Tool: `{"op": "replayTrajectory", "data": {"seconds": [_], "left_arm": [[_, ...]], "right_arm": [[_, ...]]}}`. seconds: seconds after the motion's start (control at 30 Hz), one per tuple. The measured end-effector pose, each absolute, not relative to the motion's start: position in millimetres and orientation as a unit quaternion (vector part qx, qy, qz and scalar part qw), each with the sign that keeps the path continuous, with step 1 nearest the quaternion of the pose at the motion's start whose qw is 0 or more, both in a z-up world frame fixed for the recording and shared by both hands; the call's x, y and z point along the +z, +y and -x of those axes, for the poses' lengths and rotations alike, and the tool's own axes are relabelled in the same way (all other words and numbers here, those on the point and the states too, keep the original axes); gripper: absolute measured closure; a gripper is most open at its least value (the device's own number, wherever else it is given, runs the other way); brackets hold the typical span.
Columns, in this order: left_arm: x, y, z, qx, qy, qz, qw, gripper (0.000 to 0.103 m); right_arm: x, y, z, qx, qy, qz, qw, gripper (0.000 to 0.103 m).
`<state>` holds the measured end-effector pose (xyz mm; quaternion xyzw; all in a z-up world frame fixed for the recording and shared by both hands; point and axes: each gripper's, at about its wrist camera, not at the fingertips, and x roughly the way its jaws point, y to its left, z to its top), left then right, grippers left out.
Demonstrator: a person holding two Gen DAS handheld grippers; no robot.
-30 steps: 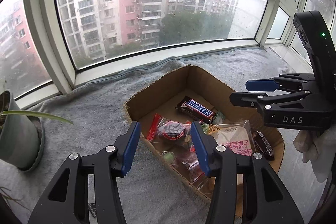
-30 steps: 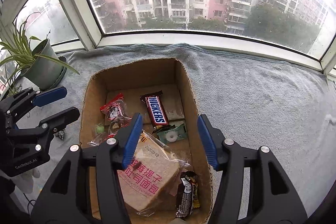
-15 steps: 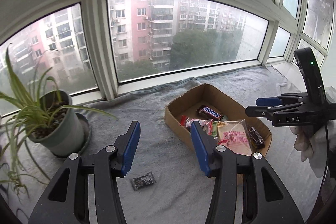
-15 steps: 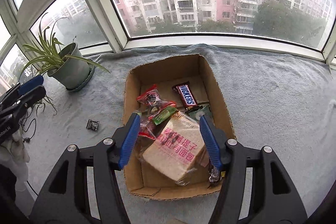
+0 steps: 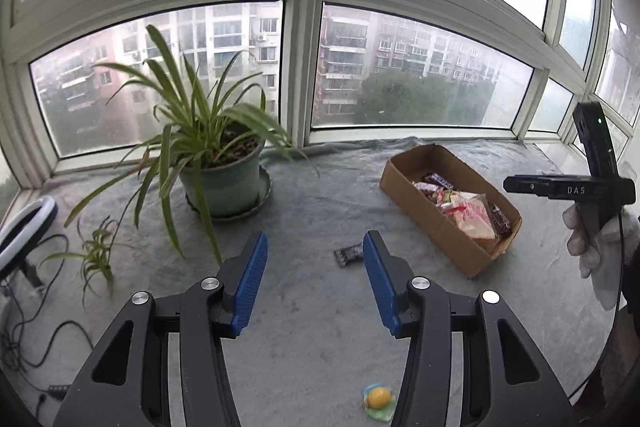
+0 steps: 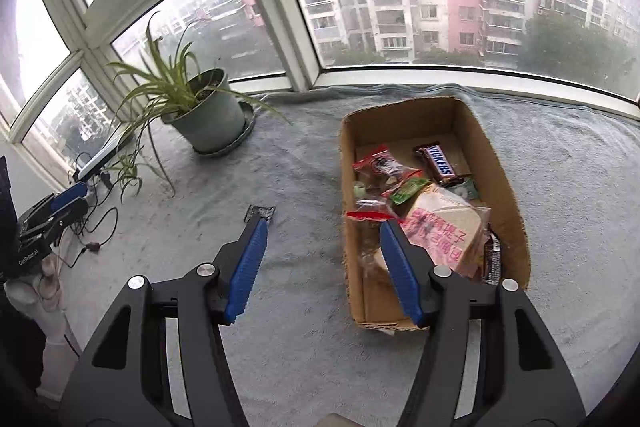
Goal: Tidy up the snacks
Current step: 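Withdraw both open tools from the box toward the remaining snacks, then grasp the yellow round candy with the left tool while the right tool grasps the black packet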
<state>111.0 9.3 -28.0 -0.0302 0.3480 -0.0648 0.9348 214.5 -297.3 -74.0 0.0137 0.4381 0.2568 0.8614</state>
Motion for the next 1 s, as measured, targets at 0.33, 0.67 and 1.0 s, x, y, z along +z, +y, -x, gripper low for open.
{"op": "replayTrajectory", "data": {"seconds": [0.33,0.67,1.0], "left_arm": [[-97.8,-9.5,-48.0,-0.078,0.407,0.03,0.91,0.055],[-145.0,-33.3,-38.0,-0.094,0.449,0.034,0.888,0.06],[-165.4,-42.3,-40.8,-0.095,0.466,0.032,0.879,0.069]], "right_arm": [[-92.6,-234.9,-202.9,0.295,0.438,0.095,0.844,0.042],[-135.5,-160.6,-230.2,0.348,0.461,0.196,0.792,0.044],[-186.4,-109.8,-261.4,0.365,0.485,0.289,0.74,0.05]]}}
